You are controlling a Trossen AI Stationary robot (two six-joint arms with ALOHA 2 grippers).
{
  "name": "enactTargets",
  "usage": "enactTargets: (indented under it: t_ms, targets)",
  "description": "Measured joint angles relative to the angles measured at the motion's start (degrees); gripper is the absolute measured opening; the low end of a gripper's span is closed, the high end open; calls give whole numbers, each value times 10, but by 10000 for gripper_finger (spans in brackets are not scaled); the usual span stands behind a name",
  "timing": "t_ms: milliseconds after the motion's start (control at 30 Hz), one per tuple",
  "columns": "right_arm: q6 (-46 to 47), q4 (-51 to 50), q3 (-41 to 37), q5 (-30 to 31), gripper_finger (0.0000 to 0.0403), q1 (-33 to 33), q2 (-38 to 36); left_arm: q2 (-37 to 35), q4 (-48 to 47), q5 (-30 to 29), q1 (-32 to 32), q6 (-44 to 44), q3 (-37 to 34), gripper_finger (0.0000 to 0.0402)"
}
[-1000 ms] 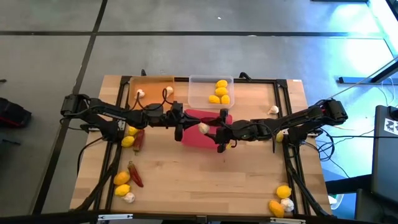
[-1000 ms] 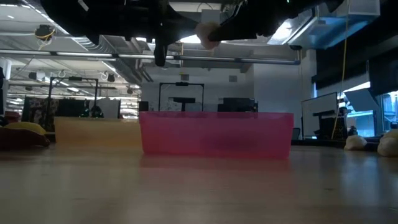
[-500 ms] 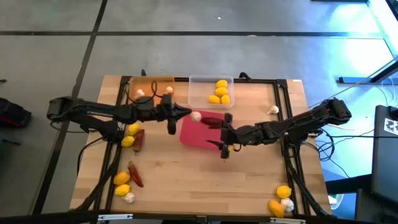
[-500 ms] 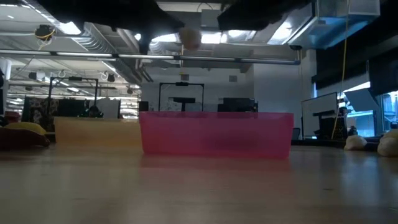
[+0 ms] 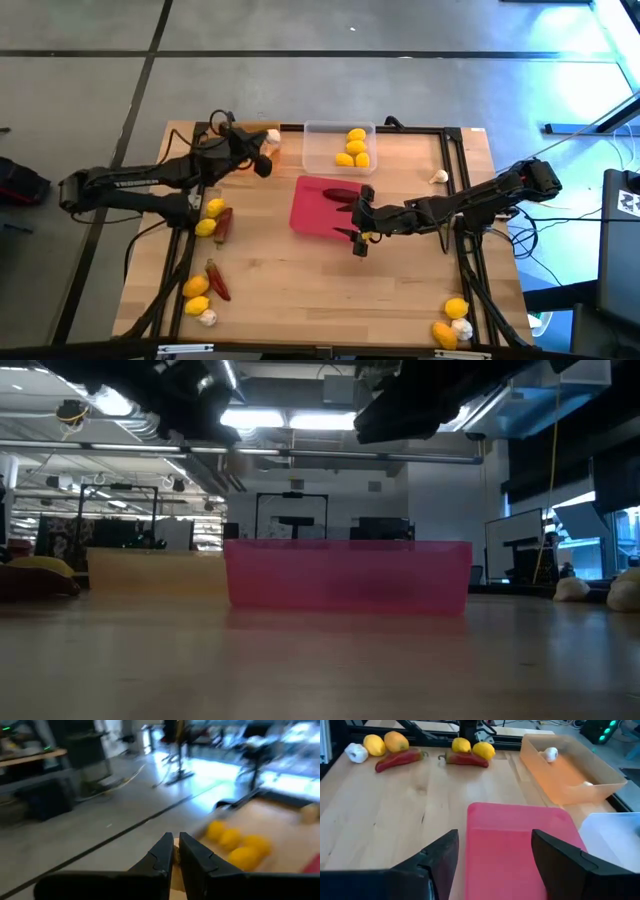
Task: Sort produce into baskets
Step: Put the white garlic in the orange bin
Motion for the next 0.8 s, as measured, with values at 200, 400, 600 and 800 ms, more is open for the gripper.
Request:
enactTargets:
  t_ms: [200,400,600,800]
  targets:
    - [0,0,0,-5,241,0,0,29,1,-2,84,-17,-26,22]
    - [0,-2,0,-5,241,0,0,93,12,-2,145,-71,-34,22]
    - [0,-2,0,-4,241,0,0,170,35,-2,182,-74,-34,22]
    - [0,-2,0,-4,241,0,0,231,84,-1,213,-93,-34,22]
